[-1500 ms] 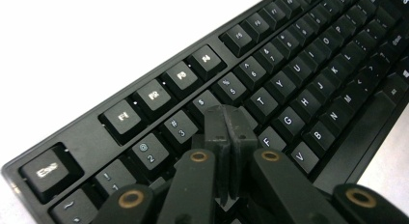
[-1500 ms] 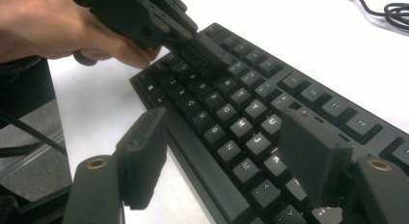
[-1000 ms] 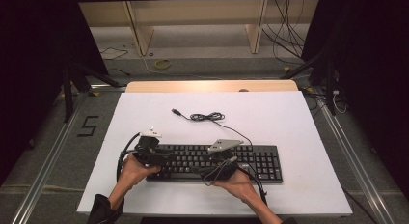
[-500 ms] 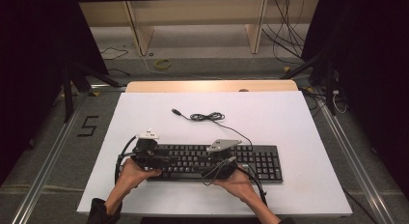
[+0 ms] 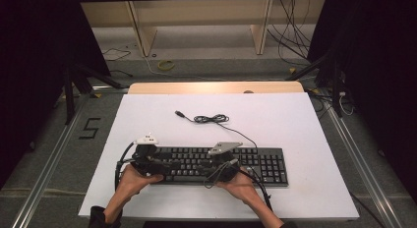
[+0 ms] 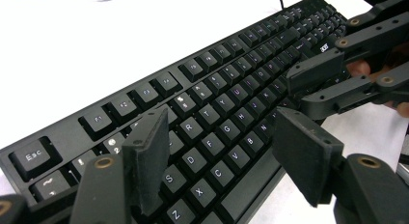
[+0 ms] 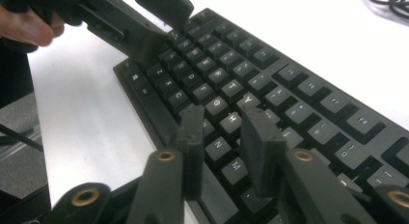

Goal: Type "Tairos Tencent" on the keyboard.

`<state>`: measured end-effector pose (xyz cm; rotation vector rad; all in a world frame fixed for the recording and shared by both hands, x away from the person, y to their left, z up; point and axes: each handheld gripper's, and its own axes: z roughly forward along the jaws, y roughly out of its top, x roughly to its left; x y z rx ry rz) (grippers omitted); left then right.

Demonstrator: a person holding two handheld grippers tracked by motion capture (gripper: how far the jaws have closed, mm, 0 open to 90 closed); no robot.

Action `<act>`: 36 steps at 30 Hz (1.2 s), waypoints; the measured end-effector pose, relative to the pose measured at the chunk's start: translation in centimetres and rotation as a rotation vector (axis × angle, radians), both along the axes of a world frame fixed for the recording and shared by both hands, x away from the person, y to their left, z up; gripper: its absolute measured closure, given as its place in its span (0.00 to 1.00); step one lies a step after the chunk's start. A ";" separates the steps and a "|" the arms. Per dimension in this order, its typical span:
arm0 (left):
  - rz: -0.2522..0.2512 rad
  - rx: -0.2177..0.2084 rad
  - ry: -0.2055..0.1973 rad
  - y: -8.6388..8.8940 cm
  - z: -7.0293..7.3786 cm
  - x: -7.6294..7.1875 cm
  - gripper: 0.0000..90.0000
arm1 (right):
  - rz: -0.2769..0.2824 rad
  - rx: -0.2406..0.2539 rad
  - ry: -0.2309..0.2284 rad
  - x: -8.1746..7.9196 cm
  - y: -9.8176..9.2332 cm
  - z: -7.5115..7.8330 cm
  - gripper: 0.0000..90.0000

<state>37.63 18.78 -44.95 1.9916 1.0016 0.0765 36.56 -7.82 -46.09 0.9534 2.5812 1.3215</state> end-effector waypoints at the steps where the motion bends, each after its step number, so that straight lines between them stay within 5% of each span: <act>1: -0.001 -0.003 0.000 0.0 0.0 0.0 0.41 | 0.001 -0.004 0.001 0.0 0.1 -0.1 0.81; 20: -0.006 -0.030 -0.021 0.2 -0.2 -0.8 0.40 | 0.020 -0.048 0.017 0.2 1.1 -0.9 1.00; 36: -0.003 -0.044 -0.028 0.5 -0.4 -1.4 0.40 | 0.020 -0.093 0.012 0.5 1.8 -1.6 1.00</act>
